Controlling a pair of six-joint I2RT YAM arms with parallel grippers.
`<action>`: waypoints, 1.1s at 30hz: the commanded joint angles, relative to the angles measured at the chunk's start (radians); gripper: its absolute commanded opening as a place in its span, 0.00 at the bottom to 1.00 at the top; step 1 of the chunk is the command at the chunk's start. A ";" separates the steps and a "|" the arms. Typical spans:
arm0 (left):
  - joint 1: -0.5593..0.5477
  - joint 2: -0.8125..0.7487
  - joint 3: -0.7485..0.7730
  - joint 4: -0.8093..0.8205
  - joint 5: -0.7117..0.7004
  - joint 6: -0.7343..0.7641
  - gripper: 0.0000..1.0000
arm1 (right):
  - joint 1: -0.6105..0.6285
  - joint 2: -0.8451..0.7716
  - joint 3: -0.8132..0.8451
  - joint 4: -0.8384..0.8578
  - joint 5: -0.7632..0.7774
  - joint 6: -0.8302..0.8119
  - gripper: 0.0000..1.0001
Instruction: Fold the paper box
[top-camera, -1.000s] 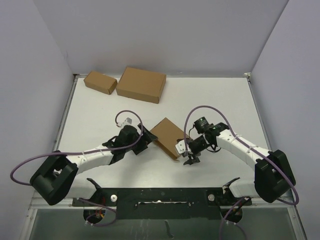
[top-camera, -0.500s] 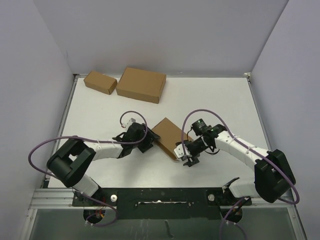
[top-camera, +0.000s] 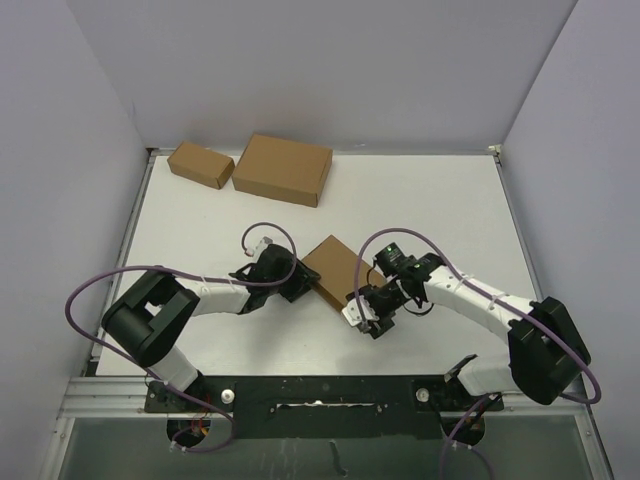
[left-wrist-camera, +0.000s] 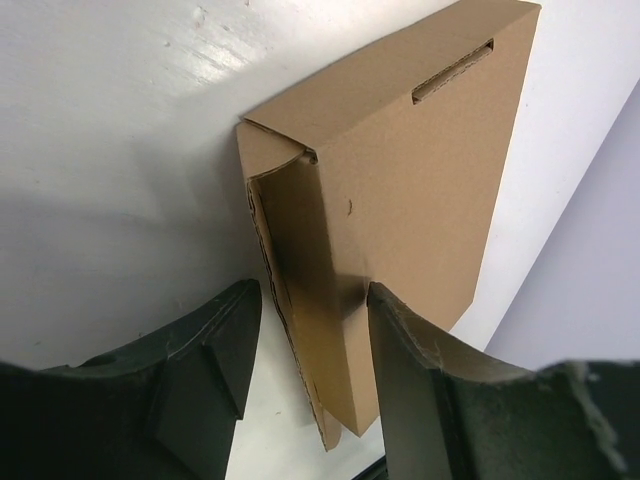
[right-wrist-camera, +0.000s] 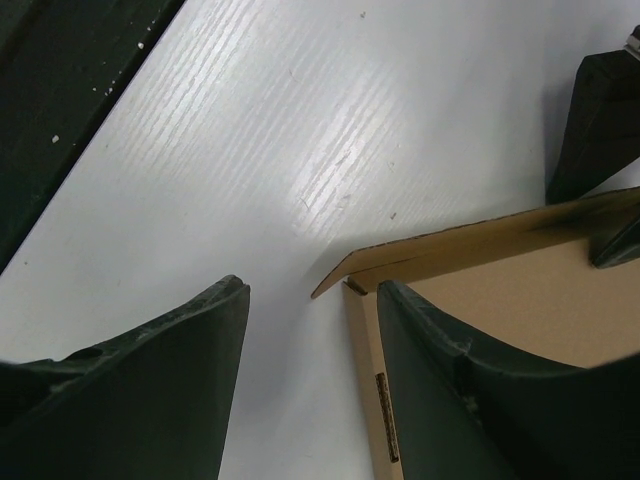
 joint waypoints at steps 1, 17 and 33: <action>-0.003 0.021 0.002 -0.001 -0.016 -0.013 0.45 | 0.028 0.015 -0.012 0.039 0.030 -0.018 0.54; 0.009 0.026 -0.020 0.001 -0.003 -0.012 0.39 | 0.099 0.013 -0.047 0.078 0.112 -0.050 0.50; 0.014 0.040 -0.030 0.015 0.018 -0.013 0.39 | 0.170 0.070 -0.058 0.223 0.264 0.068 0.34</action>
